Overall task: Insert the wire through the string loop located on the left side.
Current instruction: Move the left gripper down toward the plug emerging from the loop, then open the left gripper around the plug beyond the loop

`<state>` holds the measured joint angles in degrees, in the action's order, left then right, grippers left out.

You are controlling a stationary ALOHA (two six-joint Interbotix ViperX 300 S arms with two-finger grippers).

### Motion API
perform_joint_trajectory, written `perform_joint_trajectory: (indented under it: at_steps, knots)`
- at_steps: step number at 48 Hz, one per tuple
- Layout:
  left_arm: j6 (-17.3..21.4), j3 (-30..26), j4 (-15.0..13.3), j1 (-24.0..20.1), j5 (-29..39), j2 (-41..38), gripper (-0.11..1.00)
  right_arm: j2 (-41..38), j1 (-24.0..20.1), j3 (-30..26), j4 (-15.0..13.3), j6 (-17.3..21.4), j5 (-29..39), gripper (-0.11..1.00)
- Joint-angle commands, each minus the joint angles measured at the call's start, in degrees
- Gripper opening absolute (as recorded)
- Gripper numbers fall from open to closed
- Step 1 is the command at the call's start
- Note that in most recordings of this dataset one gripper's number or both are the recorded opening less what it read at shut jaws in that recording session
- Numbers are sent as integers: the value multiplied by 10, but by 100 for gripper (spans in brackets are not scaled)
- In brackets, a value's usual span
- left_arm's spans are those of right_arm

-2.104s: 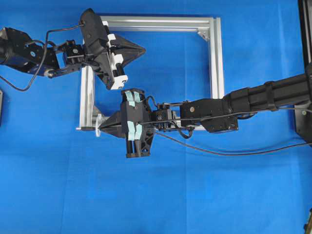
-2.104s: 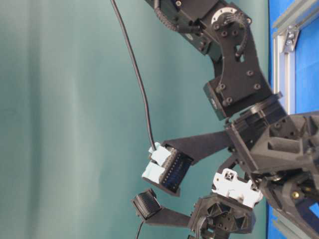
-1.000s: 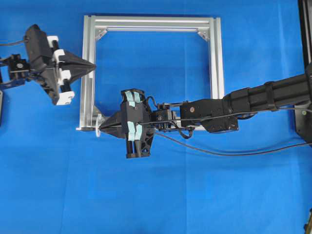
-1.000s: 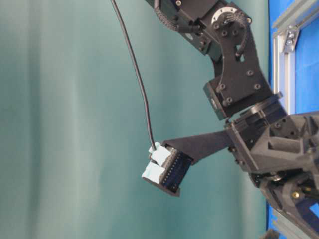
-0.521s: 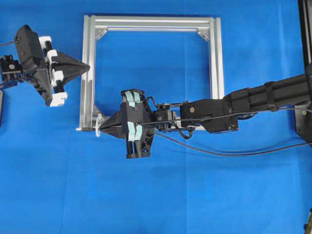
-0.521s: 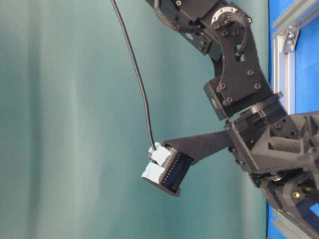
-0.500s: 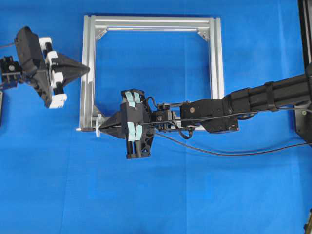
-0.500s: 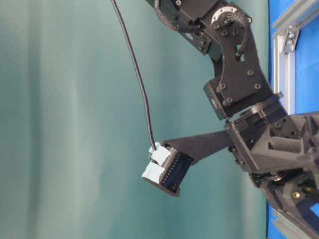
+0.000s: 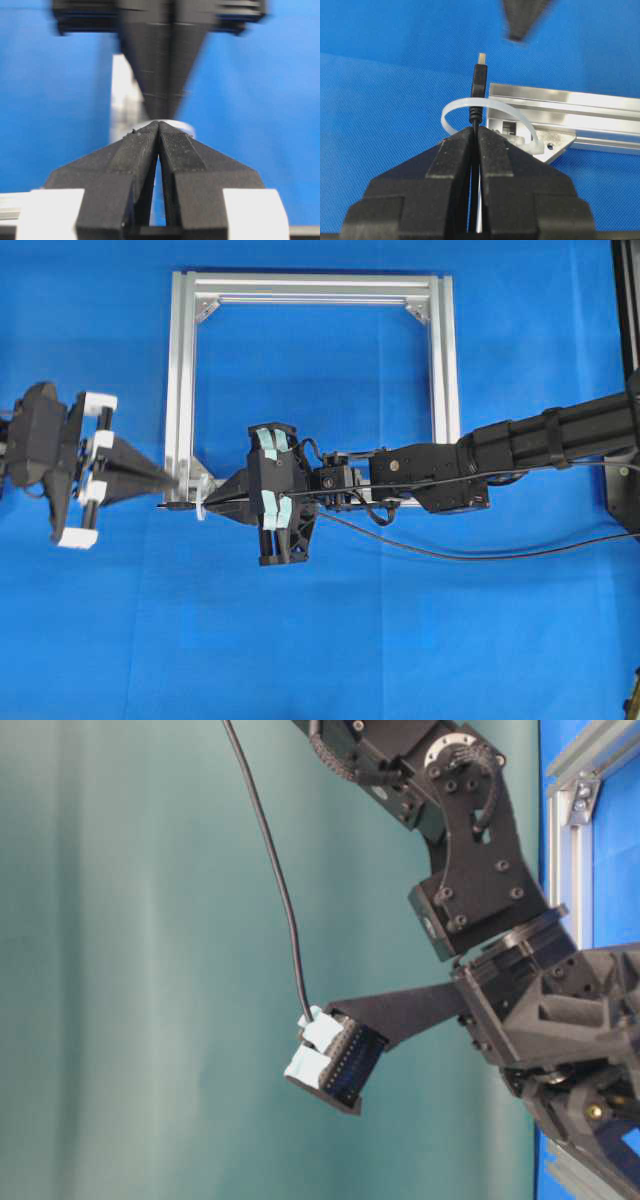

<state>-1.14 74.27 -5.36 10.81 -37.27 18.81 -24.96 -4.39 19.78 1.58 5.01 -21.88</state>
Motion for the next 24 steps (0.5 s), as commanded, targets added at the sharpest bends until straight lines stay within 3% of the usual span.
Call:
perform_joint_trajectory:
  at_steps: [1, 8, 24]
  knots:
    - [1, -9, 1, 25, 4, 5, 0, 13, -2, -11, 0, 1, -2, -4]
    - [1, -18, 1, 53, 19, -6, 0, 13, -2, -11, 0, 1, -3, -4]
    - [1, -23, 1, 54, 38, 1, 0, 12, -3, -11, 0, 1, -2, -4]
